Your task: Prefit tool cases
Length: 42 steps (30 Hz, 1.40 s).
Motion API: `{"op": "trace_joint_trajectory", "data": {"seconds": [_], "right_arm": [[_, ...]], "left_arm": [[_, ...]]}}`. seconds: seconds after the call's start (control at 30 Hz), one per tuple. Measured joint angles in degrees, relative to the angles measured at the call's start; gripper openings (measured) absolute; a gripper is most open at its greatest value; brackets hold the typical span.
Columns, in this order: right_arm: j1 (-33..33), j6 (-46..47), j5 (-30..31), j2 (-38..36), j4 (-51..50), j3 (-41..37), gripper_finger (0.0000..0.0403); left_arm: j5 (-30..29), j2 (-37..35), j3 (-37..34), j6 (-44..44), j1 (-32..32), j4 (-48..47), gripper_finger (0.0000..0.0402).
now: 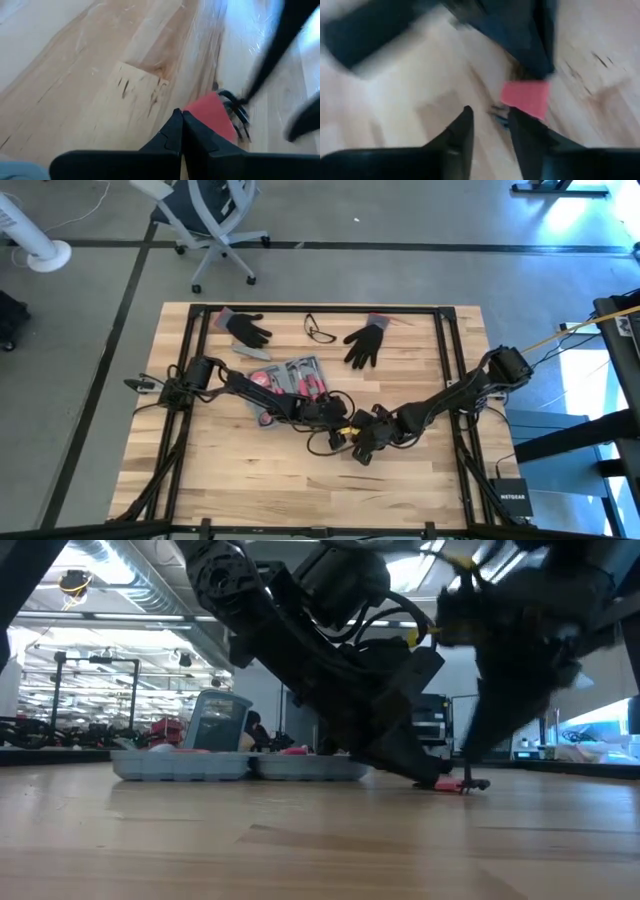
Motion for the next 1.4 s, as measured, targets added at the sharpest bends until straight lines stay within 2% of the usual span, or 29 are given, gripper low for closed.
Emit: {"op": "trace_joint_trajectory", "data": {"seconds": [0.27,0.37,0.47,0.77,0.97,1.1,1.23,1.4], "right_arm": [[0.00,-1.65,-1.48,0.38,-3.21,1.58,0.0230],[0.00,-2.76,-1.50,0.38,-5.36,3.02,0.0260],[0.00,-4.39,0.92,0.38,-5.87,3.68,0.0278],[0.07,-4.76,1.15,1.05,-6.85,3.64,0.0284],[0.00,-4.70,2.80,1.08,-6.98,3.62,0.0285],[0.00,-4.69,2.57,1.08,-6.98,3.62,0.0285],[0.07,-4.10,-0.13,1.08,-6.97,3.62,0.0285],[0.00,-4.74,-0.35,0.81,-6.54,3.62,0.0285]], "left_arm": [[-1.17,0.44,0.00,0.07,0.00,1.28,0.0000],[-1.42,0.44,0.02,-0.29,0.00,1.44,0.0000],[-1.93,0.44,0.00,-0.54,0.00,1.75,0.0000],[-2.83,2.45,0.11,-0.17,-0.38,4.12,0.0000],[3.25,0.68,-0.08,9.44,0.36,4.35,0.0000],[8.26,0.30,-0.17,12.57,1.93,4.60,0.0000],[9.88,-0.26,-0.11,17.82,3.23,3.05,0.0000],[9.48,-1.47,-0.17,24.43,4.45,2.40,0.0000]]}}
